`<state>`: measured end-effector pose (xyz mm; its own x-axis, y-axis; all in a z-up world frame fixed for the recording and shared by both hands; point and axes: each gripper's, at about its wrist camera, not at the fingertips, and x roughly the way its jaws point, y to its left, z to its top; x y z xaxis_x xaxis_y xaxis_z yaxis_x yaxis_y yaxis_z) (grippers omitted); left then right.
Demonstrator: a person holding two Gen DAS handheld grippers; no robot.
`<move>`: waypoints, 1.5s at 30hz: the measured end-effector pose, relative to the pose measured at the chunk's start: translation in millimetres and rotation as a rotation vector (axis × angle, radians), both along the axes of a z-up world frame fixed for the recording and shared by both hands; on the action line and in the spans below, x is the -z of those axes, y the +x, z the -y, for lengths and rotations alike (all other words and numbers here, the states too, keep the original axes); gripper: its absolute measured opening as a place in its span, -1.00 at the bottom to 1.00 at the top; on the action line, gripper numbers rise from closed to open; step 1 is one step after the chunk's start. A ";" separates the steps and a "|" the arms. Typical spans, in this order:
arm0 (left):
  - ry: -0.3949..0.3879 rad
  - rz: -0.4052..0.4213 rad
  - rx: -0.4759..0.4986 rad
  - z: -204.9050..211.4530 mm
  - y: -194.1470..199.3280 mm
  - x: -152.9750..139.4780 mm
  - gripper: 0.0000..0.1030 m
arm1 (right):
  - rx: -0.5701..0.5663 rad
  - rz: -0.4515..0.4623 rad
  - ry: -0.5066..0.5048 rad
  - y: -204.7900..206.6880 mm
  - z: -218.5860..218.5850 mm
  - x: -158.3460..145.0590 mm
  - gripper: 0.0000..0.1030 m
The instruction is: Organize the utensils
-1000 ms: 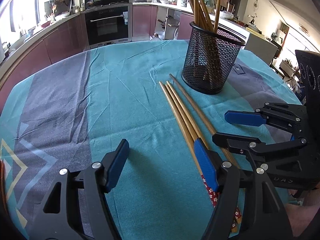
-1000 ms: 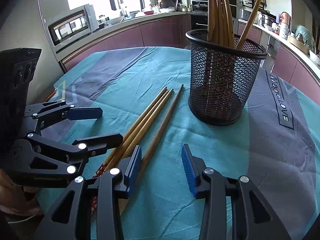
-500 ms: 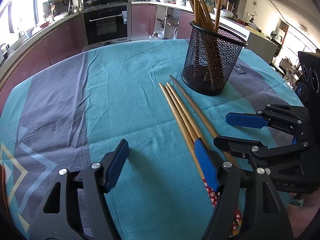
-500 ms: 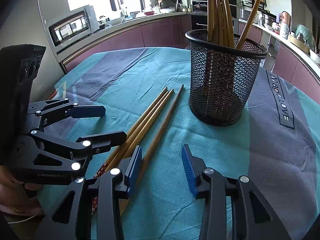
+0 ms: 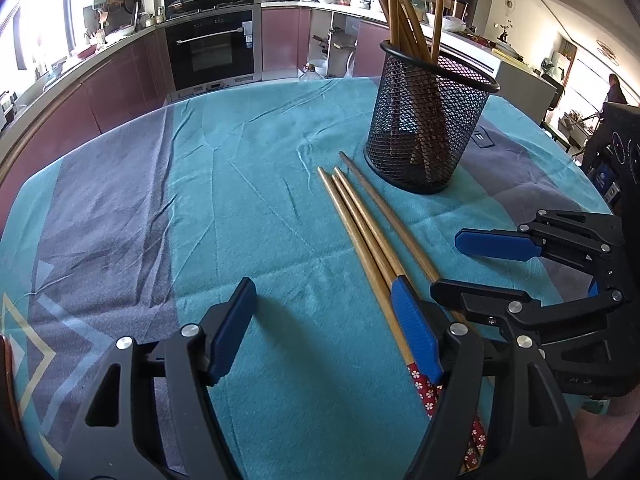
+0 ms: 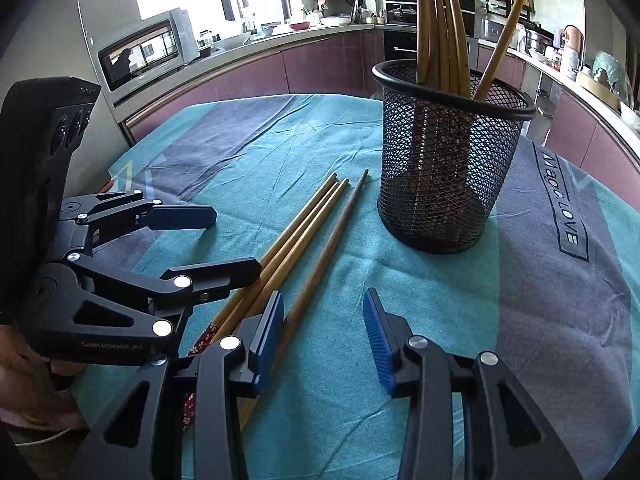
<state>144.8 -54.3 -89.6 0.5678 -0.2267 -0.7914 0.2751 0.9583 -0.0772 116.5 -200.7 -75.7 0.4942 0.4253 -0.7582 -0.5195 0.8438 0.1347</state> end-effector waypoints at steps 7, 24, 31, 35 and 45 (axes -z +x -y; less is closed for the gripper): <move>0.049 0.008 0.003 5.4 -1.4 2.0 0.26 | -0.001 -0.001 0.003 0.8 0.7 0.3 -0.23; 0.031 0.014 -0.029 -2.3 -3.9 1.9 -0.03 | 0.006 0.002 0.004 2.7 -0.9 -0.1 -0.29; 0.031 0.015 -0.029 -2.1 -3.6 2.2 -0.08 | 0.002 0.001 0.002 6.5 -2.6 0.1 -0.33; 0.027 0.014 -0.030 -1.1 -3.6 2.4 -0.08 | 0.002 0.001 0.006 6.5 -1.2 -0.6 -0.33; -0.008 0.009 -0.024 -2.2 -4.6 2.6 0.18 | 0.009 0.017 0.046 4.2 6.4 -6.7 -0.15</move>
